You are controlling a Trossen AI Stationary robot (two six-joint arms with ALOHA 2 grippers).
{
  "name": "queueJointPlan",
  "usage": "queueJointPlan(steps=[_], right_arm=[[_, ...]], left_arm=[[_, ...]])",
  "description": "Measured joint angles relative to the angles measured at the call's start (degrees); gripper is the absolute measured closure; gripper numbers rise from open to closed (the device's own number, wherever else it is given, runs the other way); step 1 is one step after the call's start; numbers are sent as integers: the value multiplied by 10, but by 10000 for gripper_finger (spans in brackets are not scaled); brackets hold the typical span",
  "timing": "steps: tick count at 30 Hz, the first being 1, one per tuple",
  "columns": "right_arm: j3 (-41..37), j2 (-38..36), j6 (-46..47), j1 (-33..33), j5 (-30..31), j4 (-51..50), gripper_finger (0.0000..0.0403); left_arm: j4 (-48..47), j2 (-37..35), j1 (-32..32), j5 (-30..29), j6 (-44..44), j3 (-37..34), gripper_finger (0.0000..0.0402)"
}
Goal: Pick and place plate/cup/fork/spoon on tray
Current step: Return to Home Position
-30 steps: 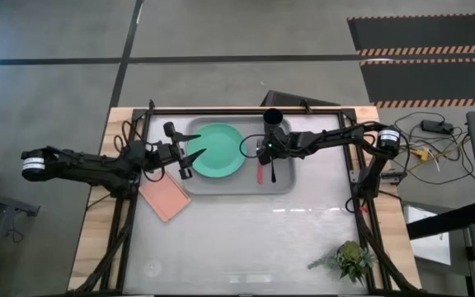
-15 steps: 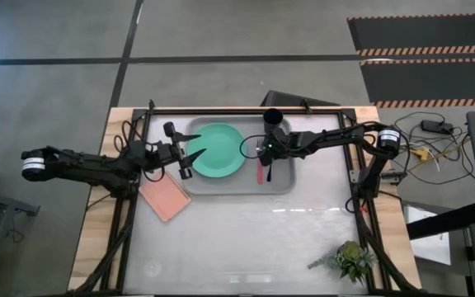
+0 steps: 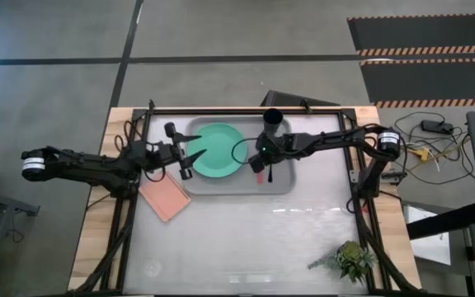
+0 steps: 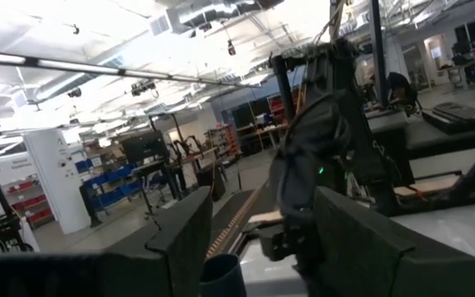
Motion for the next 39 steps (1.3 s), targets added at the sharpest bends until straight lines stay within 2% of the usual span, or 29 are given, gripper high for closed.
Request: queueJointPlan(steps=[7, 12, 15, 20, 23, 25, 26, 28, 31, 34, 36, 39], right_arm=[[3, -7, -36, 69, 1, -6, 394], [3, -39, -160, 103, -3, 26, 394], [0, -76, -254, 115, -3, 50, 394], [-31, -159, -431, 125, 11, 95, 394], [-36, -211, -493, 124, 77, 61, 394], [-41, -245, -473, 120, 111, 14, 394], [-45, -260, -476, 118, 109, 7, 394], [-61, -294, -496, 114, 83, 7, 394], [-97, -346, -528, 99, 4, 34, 394], [-150, -396, -545, 81, -68, 94, 394], [-190, -427, -552, 71, -92, 138, 394], [-246, -469, -554, 56, -93, 188, 394]], left_arm=[[-8, 0, 0, 0, 0, 0, 205], [-38, -1, -1, 8, -10, 4, 221], [-81, -17, -1, 54, -53, 21, 250], [-228, -79, -2, 205, -125, 55, 332], [-365, -138, -4, 231, -183, 72, 384], [-467, -185, -5, 231, -191, 80, 395], [-513, -210, -5, 230, -189, 82, 394], [-569, -258, -5, 223, -177, 89, 393], [-629, -323, -4, 192, -151, 92, 399], [-643, -377, -4, 155, -146, 84, 400], [-647, -402, -4, 151, -146, 75, 401], [-658, -434, -4, 151, -146, 51, 401]])
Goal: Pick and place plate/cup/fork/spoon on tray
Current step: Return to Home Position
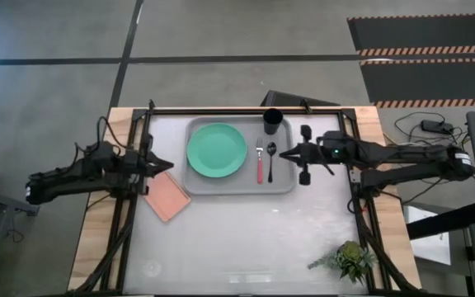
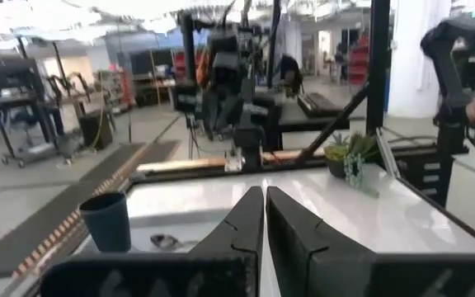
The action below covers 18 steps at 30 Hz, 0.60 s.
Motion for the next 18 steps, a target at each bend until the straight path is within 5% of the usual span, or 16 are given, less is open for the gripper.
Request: queueJointPlan(steps=[18], right_arm=[[-176, -215, 37, -26, 0, 37, 394]], left_arm=[[-22, -116, 0, -17, 10, -96, 401]])
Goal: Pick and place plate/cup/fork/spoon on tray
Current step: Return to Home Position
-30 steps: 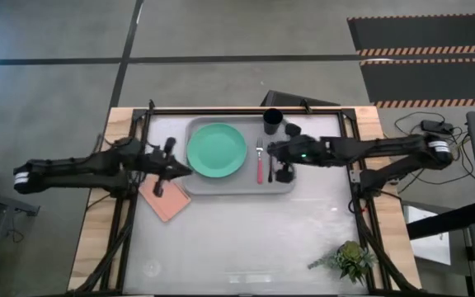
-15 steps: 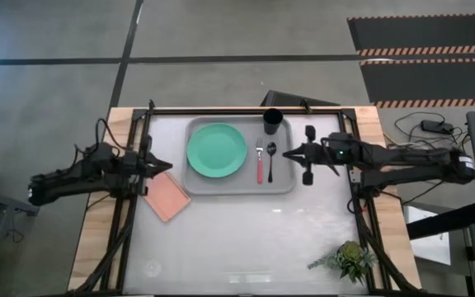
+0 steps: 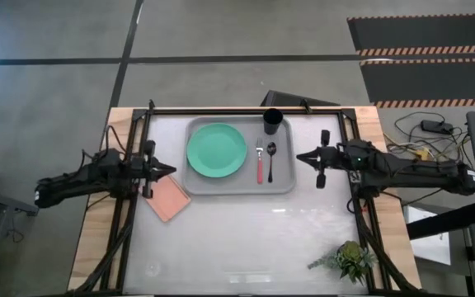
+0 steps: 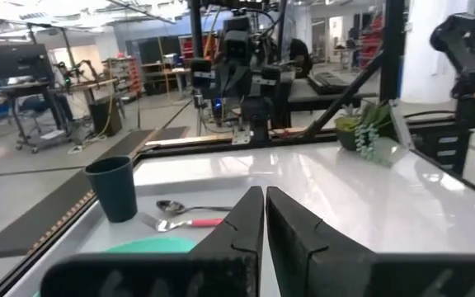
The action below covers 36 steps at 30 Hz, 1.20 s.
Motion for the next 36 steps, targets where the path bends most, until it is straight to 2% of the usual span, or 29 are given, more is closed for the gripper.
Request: queueJointPlan(steps=[5, 20, 30, 36], right_arm=[[-50, -63, 1, 0, 0, 42, 394], [-159, -272, 2, 0, -5, 71, 394], [-181, -260, -8, 0, -102, 42, 394], [-181, -256, 0, 0, -100, 27, 394]], left_arm=[[12, 2, 0, -25, 1, -26, 402], [92, 19, 0, -26, 2, -80, 401], [96, 38, 0, -26, 2, -83, 401], [98, 42, 0, -26, 1, -83, 401]])
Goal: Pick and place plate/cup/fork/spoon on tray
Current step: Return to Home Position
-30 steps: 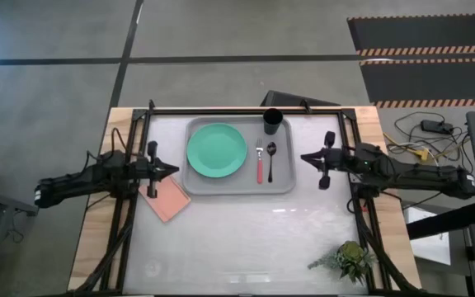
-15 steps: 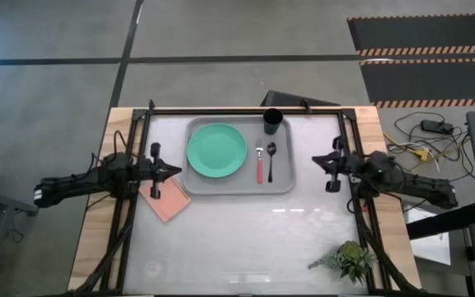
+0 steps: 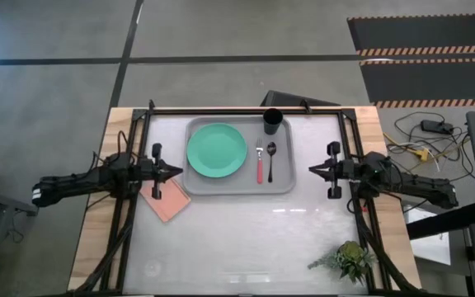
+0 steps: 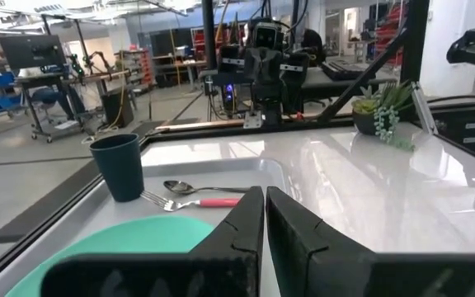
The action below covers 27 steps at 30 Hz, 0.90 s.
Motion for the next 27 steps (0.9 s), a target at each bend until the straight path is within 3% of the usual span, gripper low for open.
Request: queueJointPlan(steps=[10, 27], right_arm=[[0, 7, 59, 0, 0, -23, 394], [-1, 8, 59, 0, 0, -24, 394]], left_arm=[[0, 4, 0, 0, 0, 0, 401], [0, 6, 0, 0, 0, 0, 401]])
